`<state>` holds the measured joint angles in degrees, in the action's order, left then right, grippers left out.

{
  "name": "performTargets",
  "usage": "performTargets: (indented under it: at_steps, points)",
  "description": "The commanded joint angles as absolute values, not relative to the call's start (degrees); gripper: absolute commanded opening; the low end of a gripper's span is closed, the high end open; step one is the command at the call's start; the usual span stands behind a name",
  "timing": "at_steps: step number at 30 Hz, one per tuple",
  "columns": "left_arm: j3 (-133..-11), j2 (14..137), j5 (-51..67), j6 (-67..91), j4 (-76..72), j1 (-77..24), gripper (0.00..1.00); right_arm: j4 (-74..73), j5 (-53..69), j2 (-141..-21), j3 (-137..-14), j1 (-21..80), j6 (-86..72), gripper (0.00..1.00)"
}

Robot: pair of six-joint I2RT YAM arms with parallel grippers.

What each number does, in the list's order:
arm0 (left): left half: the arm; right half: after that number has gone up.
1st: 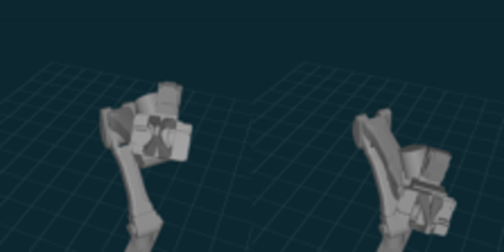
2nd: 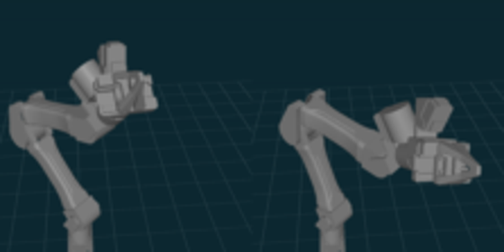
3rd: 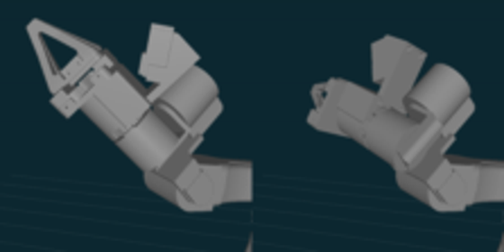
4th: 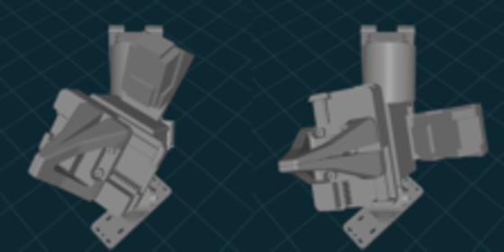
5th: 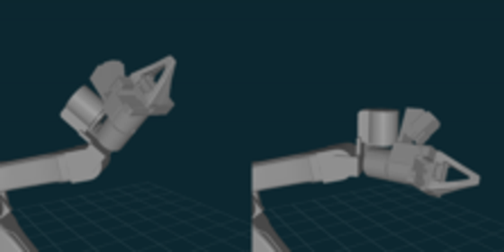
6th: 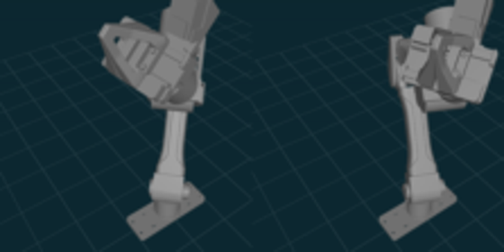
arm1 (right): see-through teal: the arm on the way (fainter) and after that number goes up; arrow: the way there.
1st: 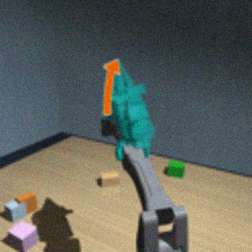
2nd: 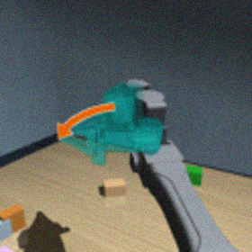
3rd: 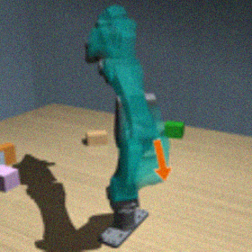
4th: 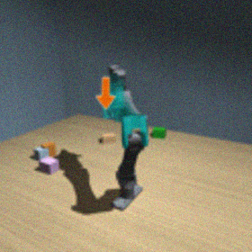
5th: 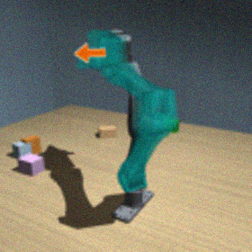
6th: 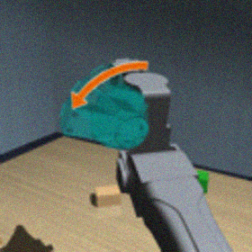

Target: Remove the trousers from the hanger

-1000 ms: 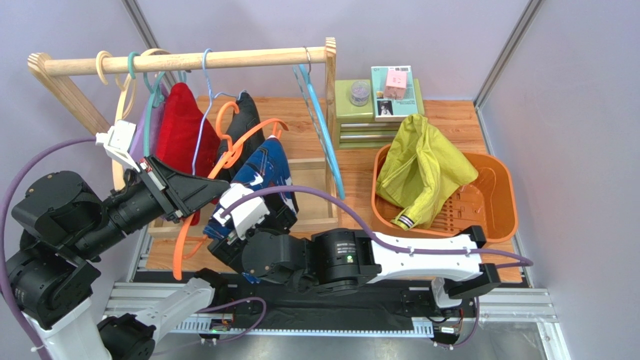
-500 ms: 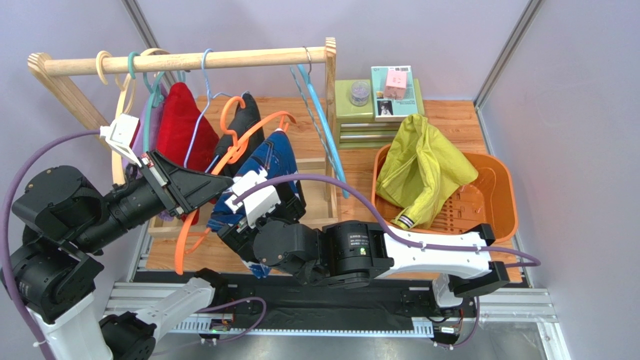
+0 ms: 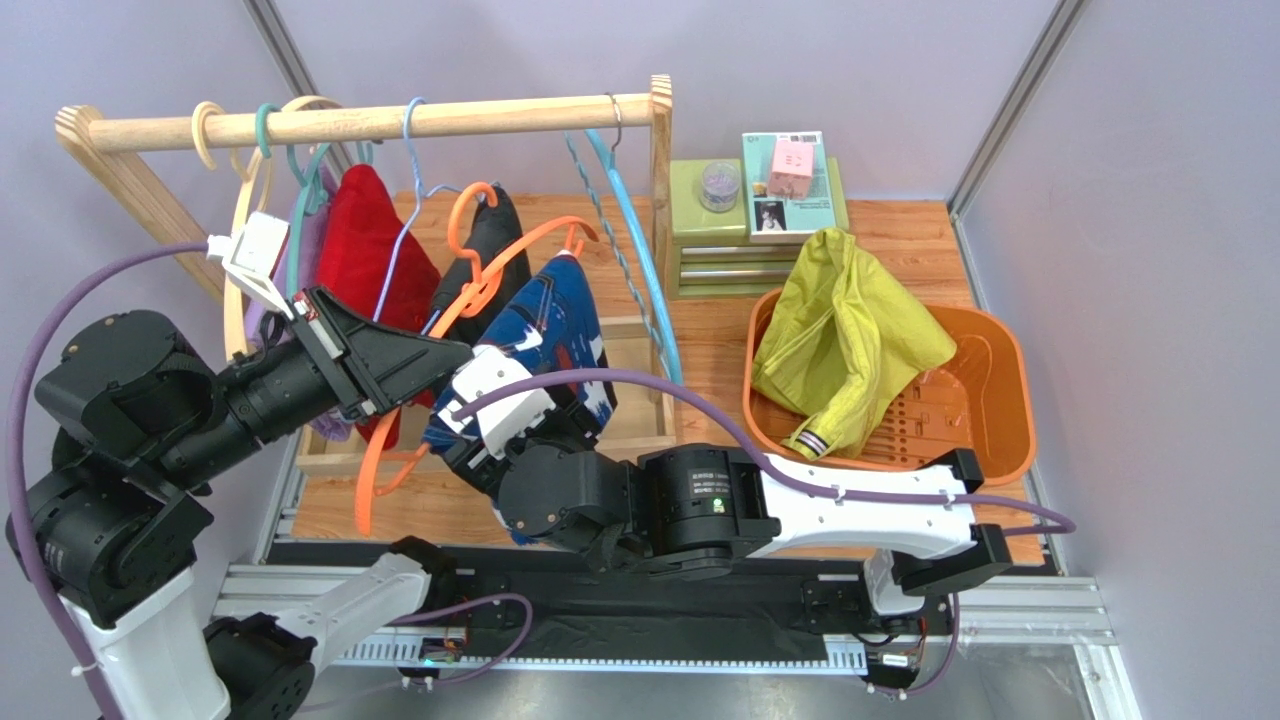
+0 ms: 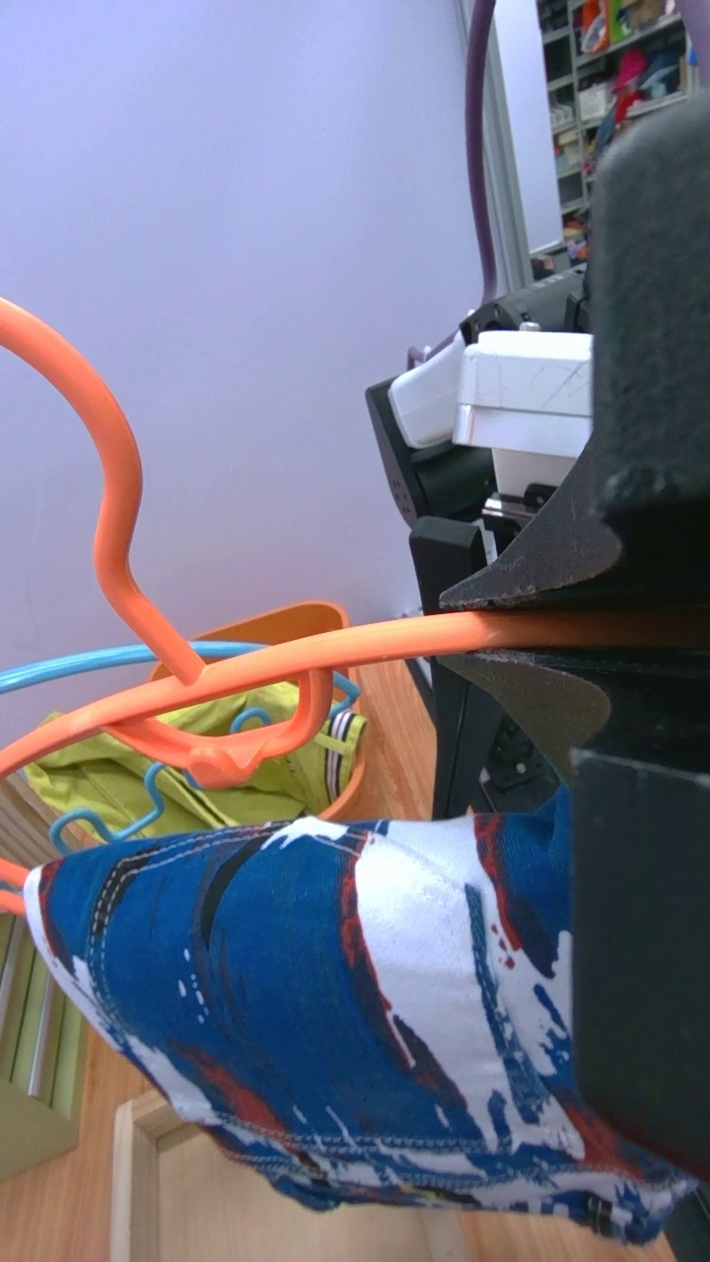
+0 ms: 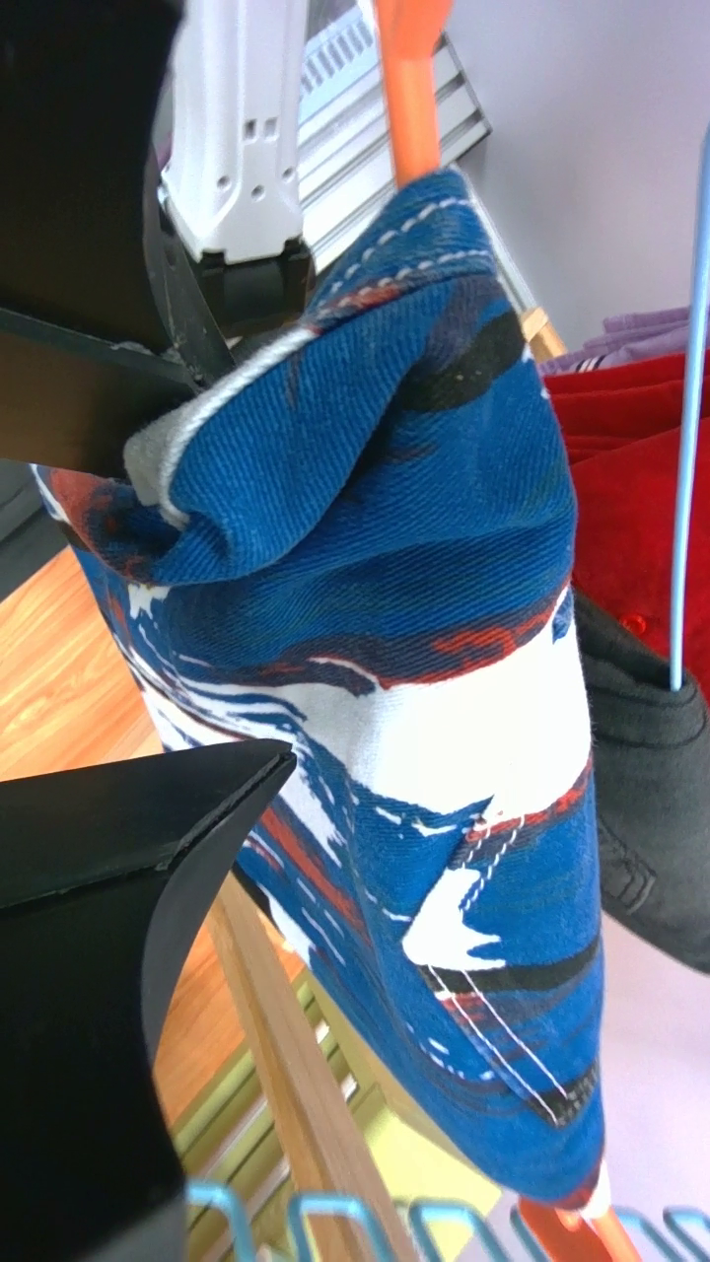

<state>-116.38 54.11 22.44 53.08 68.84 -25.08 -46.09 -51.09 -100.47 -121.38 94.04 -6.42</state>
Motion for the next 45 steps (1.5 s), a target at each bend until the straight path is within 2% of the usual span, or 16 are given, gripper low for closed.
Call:
performTargets:
  at_steps: [1,14,21,26,28,29,30,33,35,36,40,45]
  points:
    - [-120.1,54.1,25.1,50.3,62.2,-25.1,0.00,-47.3,-56.3,-94.8,-119.7,93.5,-2.1,0.64]
    - [-124.3,57.0,26.6,46.8,65.7,-25.1,0.00,-50.8,-58.8,-99.0,-124.8,93.5,6.7,0.57]
    - [-120.4,55.7,29.6,50.3,61.0,-25.1,0.00,-42.5,-51.3,-99.7,-123.6,93.1,2.0,0.61]
    - [-120.6,55.3,30.1,50.8,60.5,-25.1,0.00,-39.2,-49.8,-101.4,-125.1,92.7,0.7,0.61]
    - [-120.5,55.0,30.3,50.9,60.4,-25.1,0.00,-38.5,-49.7,-102.0,-125.0,92.5,0.5,0.54]
    - [-120.6,54.9,30.3,50.9,60.5,-25.1,0.00,-38.2,-49.9,-102.0,-125.0,92.4,0.4,0.46]
    - [-120.7,54.8,30.4,51.1,60.5,-25.1,0.00,-38.2,-50.1,-102.4,-125.3,92.3,0.5,0.31]
    - [-120.9,54.5,29.9,50.5,61.0,-25.1,0.00,-38.9,-50.5,-102.0,-126.0,92.3,0.4,0.11]
    - [-121.0,54.2,29.4,49.6,62.0,-25.1,0.00,-40.6,-50.8,-101.3,-126.1,92.4,-1.5,0.06]
    - [-121.0,54.1,28.8,49.2,62.2,-25.1,0.00,-41.6,-50.8,-100.4,-126.0,92.4,-2.0,0.00]
    - [-120.9,54.0,27.5,47.1,64.3,-25.1,0.00,-47.3,-49.3,-97.7,-125.7,92.5,-4.7,0.00]
    - [-120.7,53.9,25.1,44.2,66.4,-25.1,0.00,-47.5,-47.9,-93.5,-125.4,93.1,-6.8,0.00]
